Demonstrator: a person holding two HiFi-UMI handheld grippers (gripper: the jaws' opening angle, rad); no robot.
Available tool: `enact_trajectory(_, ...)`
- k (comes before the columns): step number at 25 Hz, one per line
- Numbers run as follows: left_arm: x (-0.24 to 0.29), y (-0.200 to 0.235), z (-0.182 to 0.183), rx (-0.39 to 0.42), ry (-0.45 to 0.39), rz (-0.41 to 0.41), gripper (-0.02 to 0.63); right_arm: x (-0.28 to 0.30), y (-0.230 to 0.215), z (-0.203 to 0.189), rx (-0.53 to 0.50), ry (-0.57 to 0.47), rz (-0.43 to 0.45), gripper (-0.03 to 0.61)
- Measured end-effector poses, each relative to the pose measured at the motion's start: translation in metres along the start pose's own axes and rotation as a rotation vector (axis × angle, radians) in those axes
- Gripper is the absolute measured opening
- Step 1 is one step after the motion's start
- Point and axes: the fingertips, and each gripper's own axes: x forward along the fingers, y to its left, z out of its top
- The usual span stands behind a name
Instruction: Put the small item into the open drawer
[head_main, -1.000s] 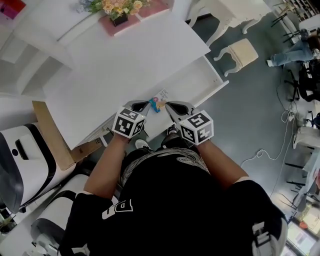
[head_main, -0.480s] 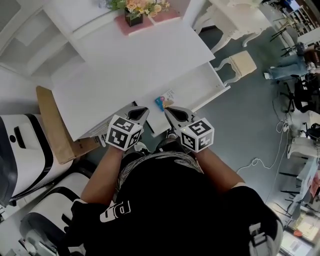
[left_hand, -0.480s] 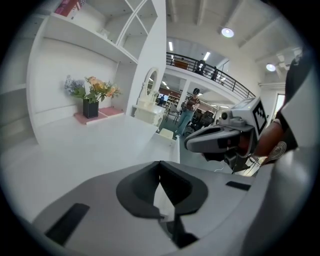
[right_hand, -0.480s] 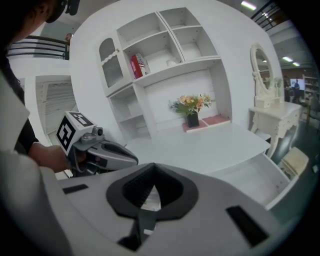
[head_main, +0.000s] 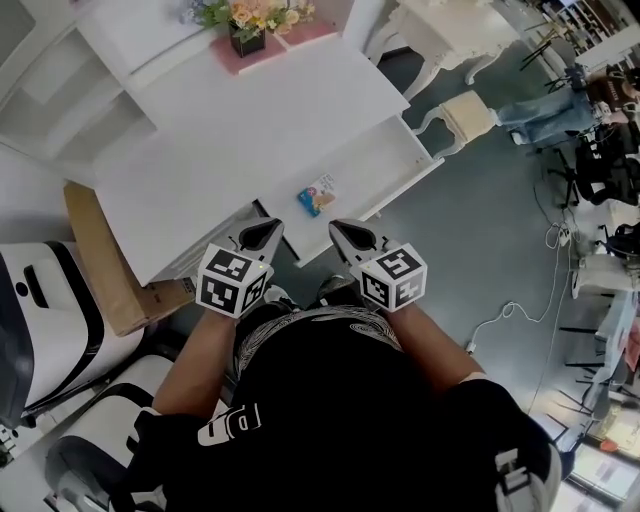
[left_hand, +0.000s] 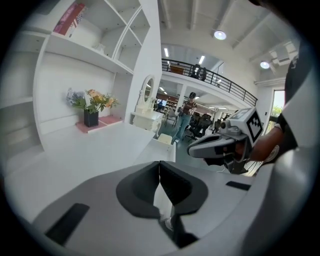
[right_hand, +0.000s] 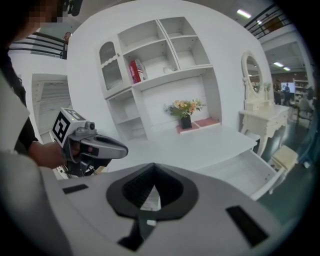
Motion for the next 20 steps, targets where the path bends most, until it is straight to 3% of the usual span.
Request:
enact_trajectory(5,0.000,-0.025,0.000,0.005,-0.011,0.013,0.015,-0.023,-0.005,0.000,-0.028,-0.007,0.010,0.009)
enact_trajectory(10,-0.001,-0.056,0.001,-0.053,-0.034,0.036,0.015,-0.056,-0.011,0.000,-0.025,-0.040,0.020,0.009)
enact_trajectory(20,0.006,-0.115,-0.005,-0.008,-0.025,0.071,0.015,-0.117,-0.018,-0.043,0.034,-0.082,0.015,0.009)
